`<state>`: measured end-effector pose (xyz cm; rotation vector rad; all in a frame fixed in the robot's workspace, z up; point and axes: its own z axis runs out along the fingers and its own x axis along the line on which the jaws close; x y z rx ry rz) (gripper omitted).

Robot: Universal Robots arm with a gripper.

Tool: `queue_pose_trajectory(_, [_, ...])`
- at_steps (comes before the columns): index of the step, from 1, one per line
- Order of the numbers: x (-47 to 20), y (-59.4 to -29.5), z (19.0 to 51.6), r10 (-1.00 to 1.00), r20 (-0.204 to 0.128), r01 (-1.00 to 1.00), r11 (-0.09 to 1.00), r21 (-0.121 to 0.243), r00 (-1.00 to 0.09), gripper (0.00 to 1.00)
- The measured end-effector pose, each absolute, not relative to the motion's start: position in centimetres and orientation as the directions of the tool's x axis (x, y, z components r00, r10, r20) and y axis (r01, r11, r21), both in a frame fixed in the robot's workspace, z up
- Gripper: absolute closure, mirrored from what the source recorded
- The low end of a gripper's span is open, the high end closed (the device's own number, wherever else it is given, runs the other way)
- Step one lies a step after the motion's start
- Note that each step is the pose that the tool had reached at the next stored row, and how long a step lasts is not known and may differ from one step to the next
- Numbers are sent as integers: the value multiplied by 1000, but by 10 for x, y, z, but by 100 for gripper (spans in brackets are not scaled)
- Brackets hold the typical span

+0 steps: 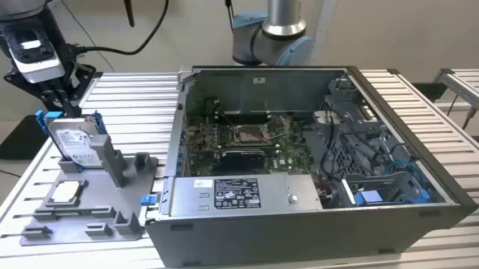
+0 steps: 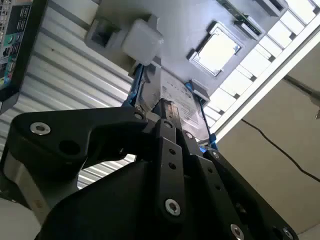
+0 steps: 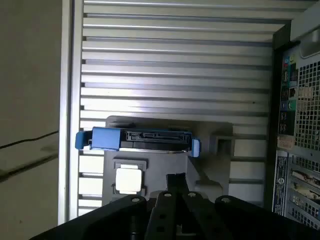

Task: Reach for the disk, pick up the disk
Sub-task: 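Reach for the disk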

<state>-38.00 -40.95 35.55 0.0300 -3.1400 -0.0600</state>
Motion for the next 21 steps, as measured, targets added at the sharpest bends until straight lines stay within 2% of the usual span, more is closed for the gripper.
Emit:
queue_pose_trajectory(14, [-380, -409, 355, -19, 1, -19, 999, 38, -1000, 100])
queue_pose_trajectory(21, [-387, -389, 355, -19, 1, -19, 999, 38, -1000, 100])
